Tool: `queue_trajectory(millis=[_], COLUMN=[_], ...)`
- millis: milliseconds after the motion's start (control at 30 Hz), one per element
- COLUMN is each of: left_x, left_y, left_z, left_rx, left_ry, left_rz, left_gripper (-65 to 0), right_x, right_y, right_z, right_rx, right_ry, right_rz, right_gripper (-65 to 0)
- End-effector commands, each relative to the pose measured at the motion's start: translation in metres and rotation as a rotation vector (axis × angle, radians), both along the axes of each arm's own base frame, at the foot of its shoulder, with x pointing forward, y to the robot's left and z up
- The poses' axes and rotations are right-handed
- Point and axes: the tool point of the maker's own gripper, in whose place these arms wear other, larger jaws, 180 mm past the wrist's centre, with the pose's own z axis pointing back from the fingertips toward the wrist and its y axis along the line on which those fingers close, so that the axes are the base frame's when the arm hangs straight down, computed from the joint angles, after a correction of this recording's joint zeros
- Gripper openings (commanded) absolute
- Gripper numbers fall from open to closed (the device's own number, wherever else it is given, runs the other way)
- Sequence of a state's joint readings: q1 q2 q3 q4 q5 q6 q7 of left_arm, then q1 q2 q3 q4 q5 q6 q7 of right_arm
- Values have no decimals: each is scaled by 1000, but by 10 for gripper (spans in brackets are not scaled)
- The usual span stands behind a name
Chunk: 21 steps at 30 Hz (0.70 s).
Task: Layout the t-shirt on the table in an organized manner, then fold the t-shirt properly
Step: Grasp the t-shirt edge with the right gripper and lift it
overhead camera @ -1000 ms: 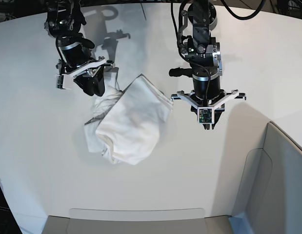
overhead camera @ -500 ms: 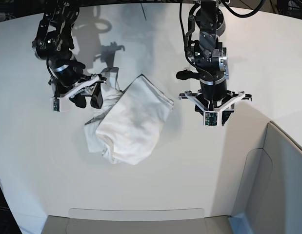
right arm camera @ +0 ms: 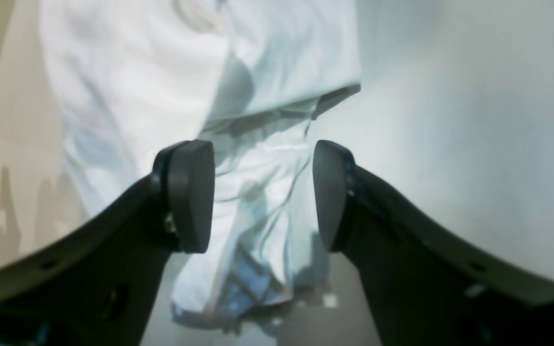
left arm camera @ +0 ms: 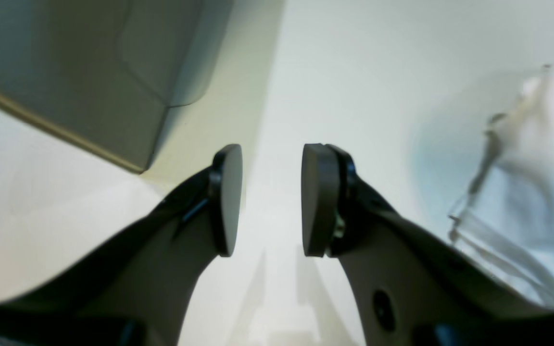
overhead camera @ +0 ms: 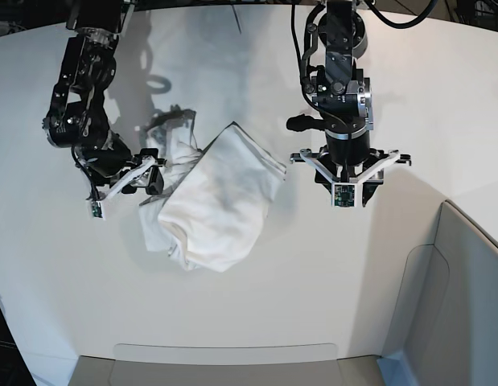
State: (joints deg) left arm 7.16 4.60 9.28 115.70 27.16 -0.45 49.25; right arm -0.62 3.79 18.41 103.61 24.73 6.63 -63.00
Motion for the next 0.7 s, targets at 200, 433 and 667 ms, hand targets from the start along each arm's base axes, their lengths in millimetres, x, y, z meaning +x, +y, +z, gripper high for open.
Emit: queue_trajectory(millis=[200,433,667], left_x=[4,4,4], left_y=[2,2,1], left_z=[13,13,13], left_rx=[12,12,12], left_ry=[-48,-47,-47], left_rz=[6,7,5], left_gripper=[-431,-431,-431], right_x=[22,28,27], right_y=[7,21,44], right_z=[2,11,16], right_rx=[16,20,-18], right_ry=[-29,-59,-95], right_rz=[54,94,195], right_gripper=[-321,-321,-321])
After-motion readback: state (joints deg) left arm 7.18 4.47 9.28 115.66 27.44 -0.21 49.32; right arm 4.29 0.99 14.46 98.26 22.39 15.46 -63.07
